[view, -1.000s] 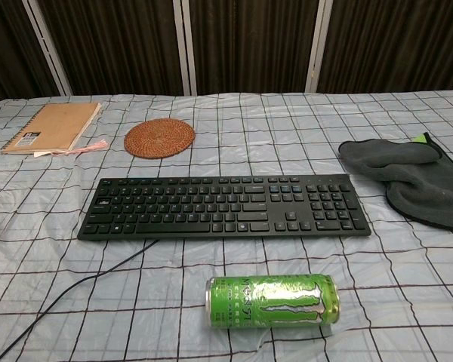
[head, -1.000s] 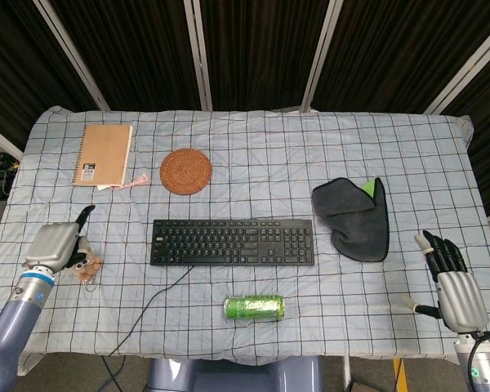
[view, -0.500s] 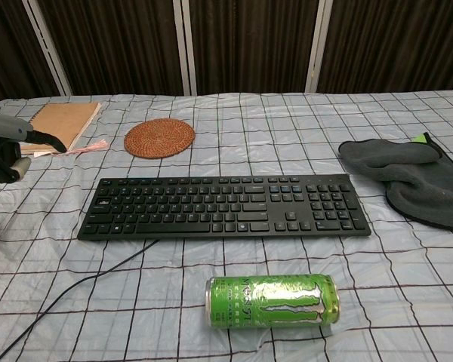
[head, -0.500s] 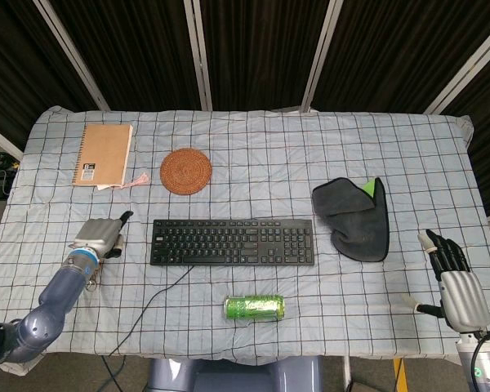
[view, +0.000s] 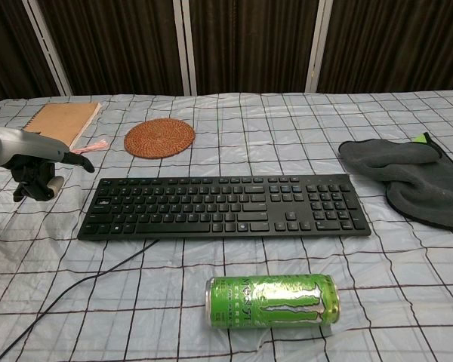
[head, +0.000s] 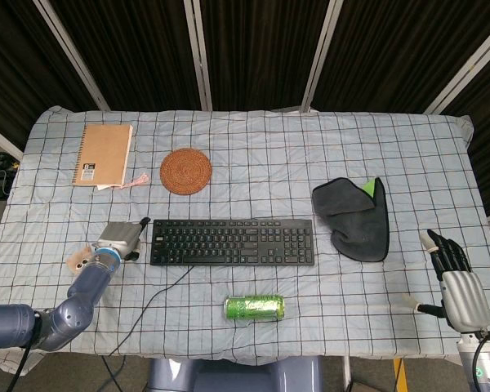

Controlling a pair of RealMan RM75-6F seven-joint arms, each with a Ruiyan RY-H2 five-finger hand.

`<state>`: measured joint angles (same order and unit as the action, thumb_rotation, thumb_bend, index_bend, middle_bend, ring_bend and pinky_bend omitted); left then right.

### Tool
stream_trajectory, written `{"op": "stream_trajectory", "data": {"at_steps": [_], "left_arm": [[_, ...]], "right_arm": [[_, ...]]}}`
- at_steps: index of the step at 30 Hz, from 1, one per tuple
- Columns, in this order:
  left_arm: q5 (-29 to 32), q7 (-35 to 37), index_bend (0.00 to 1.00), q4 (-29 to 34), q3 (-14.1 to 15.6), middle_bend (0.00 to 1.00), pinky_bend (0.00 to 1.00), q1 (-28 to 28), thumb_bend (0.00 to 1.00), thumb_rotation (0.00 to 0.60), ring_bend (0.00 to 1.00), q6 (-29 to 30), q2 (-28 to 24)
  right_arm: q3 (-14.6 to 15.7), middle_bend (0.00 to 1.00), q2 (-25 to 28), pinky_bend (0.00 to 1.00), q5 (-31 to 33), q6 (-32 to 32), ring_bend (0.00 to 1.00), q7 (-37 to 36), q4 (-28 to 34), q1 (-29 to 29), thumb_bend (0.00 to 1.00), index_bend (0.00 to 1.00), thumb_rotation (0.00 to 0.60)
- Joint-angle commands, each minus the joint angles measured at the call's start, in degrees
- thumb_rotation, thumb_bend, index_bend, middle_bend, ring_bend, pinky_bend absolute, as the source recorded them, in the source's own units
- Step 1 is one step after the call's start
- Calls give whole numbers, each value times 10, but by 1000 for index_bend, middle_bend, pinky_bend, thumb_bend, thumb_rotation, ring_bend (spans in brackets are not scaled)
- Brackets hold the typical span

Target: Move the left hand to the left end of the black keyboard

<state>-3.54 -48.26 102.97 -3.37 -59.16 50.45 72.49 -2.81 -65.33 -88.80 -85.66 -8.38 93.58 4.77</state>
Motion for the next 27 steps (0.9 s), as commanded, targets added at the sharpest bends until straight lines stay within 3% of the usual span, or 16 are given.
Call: {"op": "stream_trajectory", "data": {"at_steps": [1, 27], "left_arm": [[2, 3, 0, -4, 4, 853, 520, -5, 804, 600, 724, -1, 4], [5, 40, 0, -42, 35, 850, 520, -47, 806, 600, 723, -17, 46]], "right_arm": [[0, 0, 0, 0, 1, 0, 0, -1, 0, 0, 71, 34, 600], [-3, 0, 1, 0, 2, -1, 0, -12, -1, 0, 72, 34, 600]]}}
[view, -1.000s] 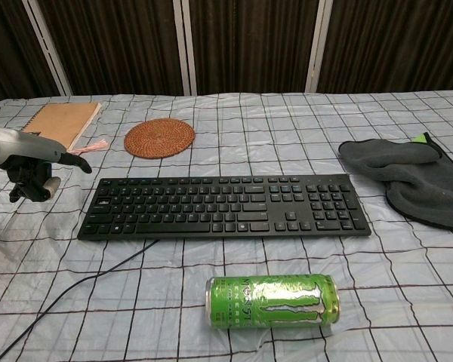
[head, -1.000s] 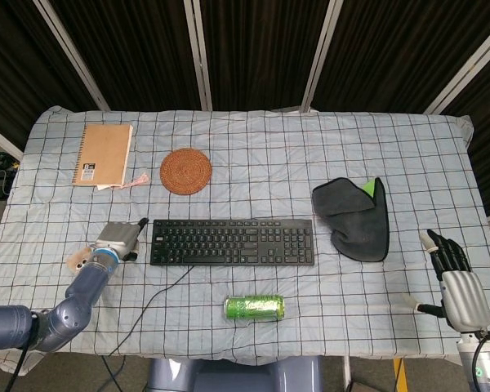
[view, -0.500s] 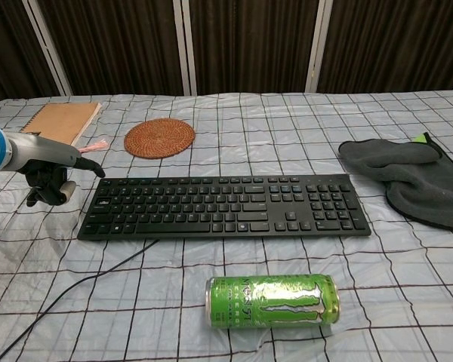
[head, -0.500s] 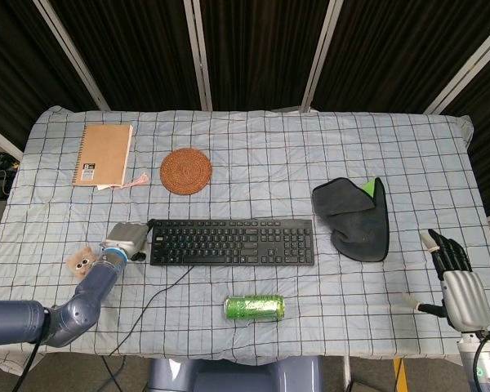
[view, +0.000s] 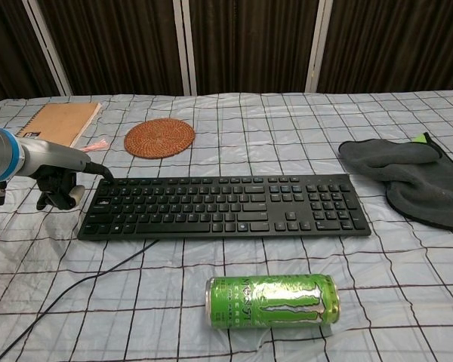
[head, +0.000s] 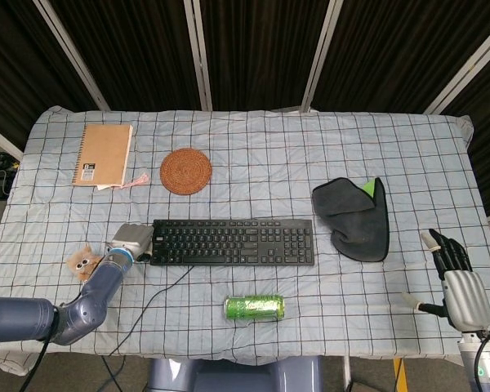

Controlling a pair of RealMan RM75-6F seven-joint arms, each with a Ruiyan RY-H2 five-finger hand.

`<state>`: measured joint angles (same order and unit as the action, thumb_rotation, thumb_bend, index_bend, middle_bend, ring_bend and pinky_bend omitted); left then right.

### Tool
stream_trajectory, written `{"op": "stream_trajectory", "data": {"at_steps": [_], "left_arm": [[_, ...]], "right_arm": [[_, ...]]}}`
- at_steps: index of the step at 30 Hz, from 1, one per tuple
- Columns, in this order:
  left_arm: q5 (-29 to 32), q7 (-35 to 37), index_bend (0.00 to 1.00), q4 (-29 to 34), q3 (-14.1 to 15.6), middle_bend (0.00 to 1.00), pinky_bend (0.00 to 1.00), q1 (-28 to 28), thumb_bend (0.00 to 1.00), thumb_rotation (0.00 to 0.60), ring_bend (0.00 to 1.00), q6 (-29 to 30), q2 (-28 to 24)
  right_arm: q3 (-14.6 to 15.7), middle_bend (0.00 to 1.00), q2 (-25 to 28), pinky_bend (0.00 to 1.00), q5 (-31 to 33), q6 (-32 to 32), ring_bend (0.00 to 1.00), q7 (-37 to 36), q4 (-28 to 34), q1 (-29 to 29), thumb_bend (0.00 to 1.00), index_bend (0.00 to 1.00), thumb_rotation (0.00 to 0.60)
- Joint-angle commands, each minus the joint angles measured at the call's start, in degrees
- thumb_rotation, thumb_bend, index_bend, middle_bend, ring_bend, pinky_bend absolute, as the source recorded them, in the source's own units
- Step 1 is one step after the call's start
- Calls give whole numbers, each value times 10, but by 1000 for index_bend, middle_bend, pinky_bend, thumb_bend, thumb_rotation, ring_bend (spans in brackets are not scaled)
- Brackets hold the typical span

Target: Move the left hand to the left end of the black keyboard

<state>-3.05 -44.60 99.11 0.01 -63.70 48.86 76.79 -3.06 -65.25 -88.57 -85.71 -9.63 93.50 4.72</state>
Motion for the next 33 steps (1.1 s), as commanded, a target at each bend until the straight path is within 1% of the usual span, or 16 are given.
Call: {"op": "stream_trajectory", "data": {"at_steps": [1, 4, 22, 29, 33], "left_arm": [[1, 4, 0, -4, 3, 850, 520, -2, 806, 600, 723, -2, 4], [5, 3, 0, -5, 11, 850, 519, -7, 806, 600, 723, -4, 7], [-6, 23, 0, -1, 24, 850, 520, -12, 808, 600, 723, 1, 7], [-28, 45, 0, 11, 16, 849, 520, -7, 808, 600, 723, 8, -5], [-58, 67, 0, 37, 3, 846, 519, 0, 809, 600, 721, 21, -27]], "right_arm": [[0, 0, 0, 0, 0, -1, 0, 0, 0, 0, 72, 34, 600], [0, 0, -1, 0, 0, -1, 0, 1, 0, 0, 72, 34, 600], [-1, 0, -1, 0, 0, -2, 0, 2, 1, -1, 73, 34, 600], [-1, 0, -1, 0, 0, -2, 0, 2, 1, -1, 72, 34, 600], [-2, 0, -1, 0, 1, -2, 0, 1, 0, -1, 71, 34, 600]]}}
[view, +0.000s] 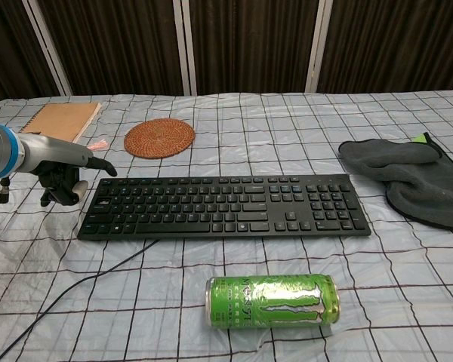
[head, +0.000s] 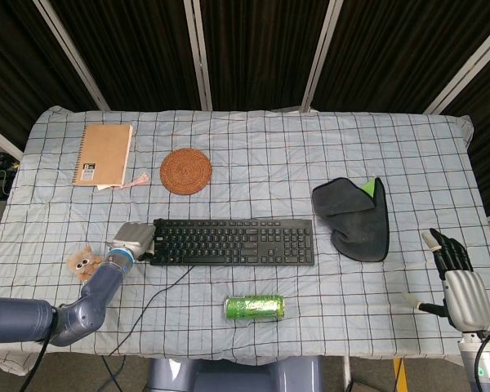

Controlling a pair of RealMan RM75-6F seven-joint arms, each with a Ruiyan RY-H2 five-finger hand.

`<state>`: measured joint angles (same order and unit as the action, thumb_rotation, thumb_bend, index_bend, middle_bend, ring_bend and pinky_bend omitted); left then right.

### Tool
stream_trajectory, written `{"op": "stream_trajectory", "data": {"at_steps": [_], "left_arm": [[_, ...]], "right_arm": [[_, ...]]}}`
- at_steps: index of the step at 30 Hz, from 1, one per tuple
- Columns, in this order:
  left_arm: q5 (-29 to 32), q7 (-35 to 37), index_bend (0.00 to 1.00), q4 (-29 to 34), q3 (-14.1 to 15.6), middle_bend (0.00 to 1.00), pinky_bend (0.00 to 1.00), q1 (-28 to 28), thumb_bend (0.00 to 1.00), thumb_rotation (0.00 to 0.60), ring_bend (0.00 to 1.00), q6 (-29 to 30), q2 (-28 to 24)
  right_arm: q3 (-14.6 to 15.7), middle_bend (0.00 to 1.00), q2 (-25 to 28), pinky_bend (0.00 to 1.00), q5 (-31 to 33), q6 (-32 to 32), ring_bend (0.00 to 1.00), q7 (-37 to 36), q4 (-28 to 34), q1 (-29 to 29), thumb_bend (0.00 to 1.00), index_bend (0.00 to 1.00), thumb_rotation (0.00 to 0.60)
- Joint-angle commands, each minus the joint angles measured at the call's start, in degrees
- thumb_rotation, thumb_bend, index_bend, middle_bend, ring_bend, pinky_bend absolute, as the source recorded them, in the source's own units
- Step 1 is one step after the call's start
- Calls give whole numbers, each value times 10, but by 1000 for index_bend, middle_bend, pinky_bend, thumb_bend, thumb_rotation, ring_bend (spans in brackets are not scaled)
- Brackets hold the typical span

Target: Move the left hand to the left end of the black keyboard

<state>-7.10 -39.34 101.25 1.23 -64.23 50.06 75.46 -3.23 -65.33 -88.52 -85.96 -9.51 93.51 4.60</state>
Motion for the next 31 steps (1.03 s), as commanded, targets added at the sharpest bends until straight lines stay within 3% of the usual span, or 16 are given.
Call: {"op": "stream_trajectory", "data": {"at_steps": [1, 4, 7, 11, 13, 15, 18, 20, 27, 31], "left_arm": [[-29, 22, 0, 24, -14, 845, 518, 9, 809, 600, 719, 16, -21], [-108, 47, 0, 59, -23, 815, 491, 34, 802, 600, 686, 73, -40], [-204, 68, 0, 92, -16, 688, 389, 71, 745, 600, 567, 150, -51], [-353, 94, 0, 132, 22, 418, 286, 148, 640, 600, 349, 278, -58], [-431, 106, 0, 132, 47, 215, 181, 191, 546, 600, 219, 341, -55], [-492, 113, 0, 124, 76, 31, 42, 230, 343, 600, 52, 390, -54], [-566, 137, 0, 111, 118, 0, 0, 296, 94, 600, 0, 447, -59], [-589, 154, 0, 103, 140, 0, 0, 332, 31, 600, 0, 466, -68], [-649, 208, 0, 38, 165, 0, 0, 428, 7, 600, 0, 514, -84], [-666, 236, 0, 4, 151, 0, 0, 458, 7, 600, 0, 515, -78]], "right_arm": [[0, 0, 0, 0, 0, 0, 0, 0, 0, 0, 73, 34, 600], [0, 0, -1, 0, -1, -1, 0, 2, -1, 0, 72, 34, 600], [0, 0, -1, 0, -2, -2, 0, 4, -2, 0, 73, 34, 600], [0, 0, 0, 0, -1, -3, 0, 7, -1, -1, 72, 34, 600], [0, 0, -1, 0, -3, -4, 0, 11, -1, -2, 72, 34, 600], [1, 0, -1, 0, -4, -5, 0, 16, -1, -2, 72, 34, 600], [1, 0, -2, 0, -3, -6, 0, 25, 1, -3, 72, 33, 600], [1, 0, -2, 0, -2, -6, 0, 30, 2, -3, 72, 33, 600], [1, 0, -5, 0, -7, -9, 0, 44, 1, -3, 72, 34, 600], [2, 0, -5, 0, -8, -9, 0, 45, 1, -3, 73, 33, 600]]}}
